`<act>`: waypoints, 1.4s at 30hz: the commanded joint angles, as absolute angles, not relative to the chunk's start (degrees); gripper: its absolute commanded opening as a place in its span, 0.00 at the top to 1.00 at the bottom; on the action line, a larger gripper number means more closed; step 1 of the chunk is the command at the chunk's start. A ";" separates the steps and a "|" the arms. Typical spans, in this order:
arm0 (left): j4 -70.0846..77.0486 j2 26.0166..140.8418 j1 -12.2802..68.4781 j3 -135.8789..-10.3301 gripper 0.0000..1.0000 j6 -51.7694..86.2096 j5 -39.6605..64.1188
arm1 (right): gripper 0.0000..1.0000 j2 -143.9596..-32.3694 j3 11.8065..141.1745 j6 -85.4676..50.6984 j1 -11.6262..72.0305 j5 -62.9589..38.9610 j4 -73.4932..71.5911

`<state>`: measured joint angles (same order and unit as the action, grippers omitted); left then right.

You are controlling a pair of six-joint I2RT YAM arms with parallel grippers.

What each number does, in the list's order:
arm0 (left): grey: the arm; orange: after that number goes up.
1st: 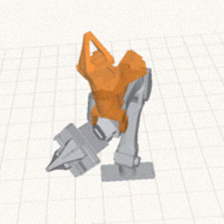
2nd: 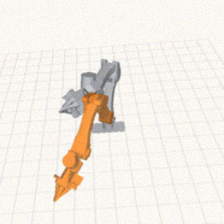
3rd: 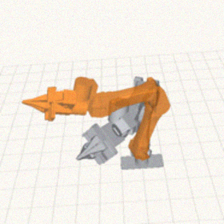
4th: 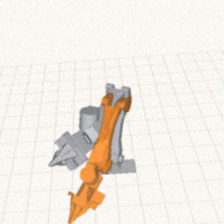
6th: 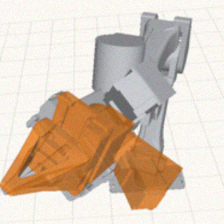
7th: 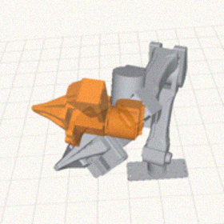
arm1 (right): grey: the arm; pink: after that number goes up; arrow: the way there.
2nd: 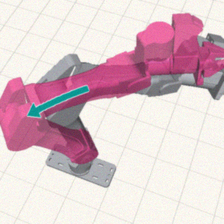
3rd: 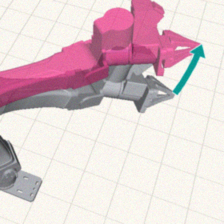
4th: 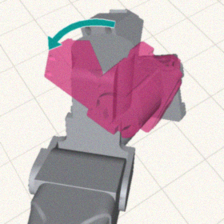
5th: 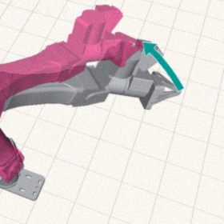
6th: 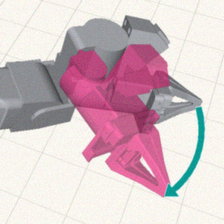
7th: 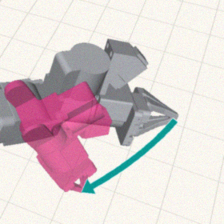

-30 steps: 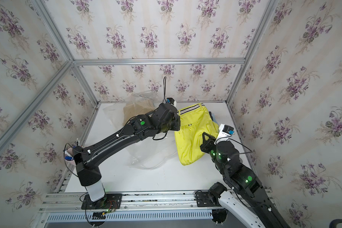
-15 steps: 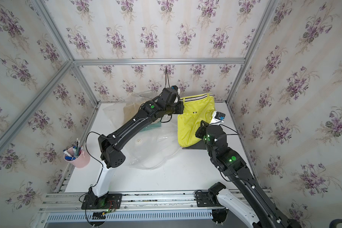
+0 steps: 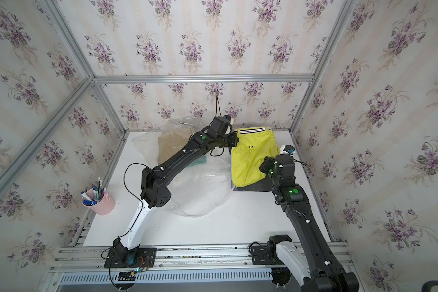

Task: Take the trousers out of the vacuum bag
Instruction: Place the trousers at the center of the board.

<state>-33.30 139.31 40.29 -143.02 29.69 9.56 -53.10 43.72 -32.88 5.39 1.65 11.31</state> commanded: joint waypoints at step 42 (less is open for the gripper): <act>-31.51 137.15 36.47 -140.83 0.00 28.69 15.11 | 0.17 -56.32 43.88 -33.52 -11.20 2.07 16.43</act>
<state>-29.98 139.44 36.56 -142.08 31.03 14.11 -57.69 42.68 -35.73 -11.22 -0.34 12.82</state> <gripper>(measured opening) 0.999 0.823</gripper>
